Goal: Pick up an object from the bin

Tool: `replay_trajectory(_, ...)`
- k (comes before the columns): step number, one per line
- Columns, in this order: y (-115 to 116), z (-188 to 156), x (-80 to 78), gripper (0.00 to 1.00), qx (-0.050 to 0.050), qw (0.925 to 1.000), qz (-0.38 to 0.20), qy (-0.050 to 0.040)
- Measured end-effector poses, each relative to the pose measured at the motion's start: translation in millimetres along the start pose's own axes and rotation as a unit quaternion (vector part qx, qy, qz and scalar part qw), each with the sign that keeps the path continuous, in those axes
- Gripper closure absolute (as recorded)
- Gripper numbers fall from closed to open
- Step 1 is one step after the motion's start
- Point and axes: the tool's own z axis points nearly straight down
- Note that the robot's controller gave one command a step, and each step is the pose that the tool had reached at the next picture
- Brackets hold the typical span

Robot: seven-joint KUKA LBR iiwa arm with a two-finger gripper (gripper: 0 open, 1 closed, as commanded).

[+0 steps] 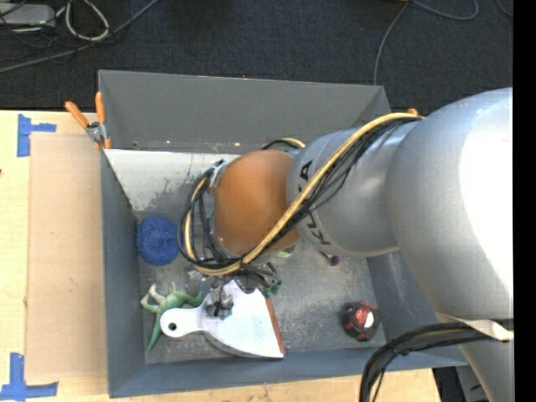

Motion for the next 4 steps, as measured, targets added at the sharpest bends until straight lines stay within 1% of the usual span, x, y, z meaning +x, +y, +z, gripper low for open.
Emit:
replay_trajectory(2,-0.4,-1.1,0.1,1.00,0.000,1.0000,0.001,-0.0005)
replay_trajectory(3,0.6,-36.3,2.5,1.00,-0.001,1.0000,0.001,0.0035)
replay_trajectory(4,0.8,-64.9,1.9,1.00,-0.001,1.0000,0.002,0.0030)
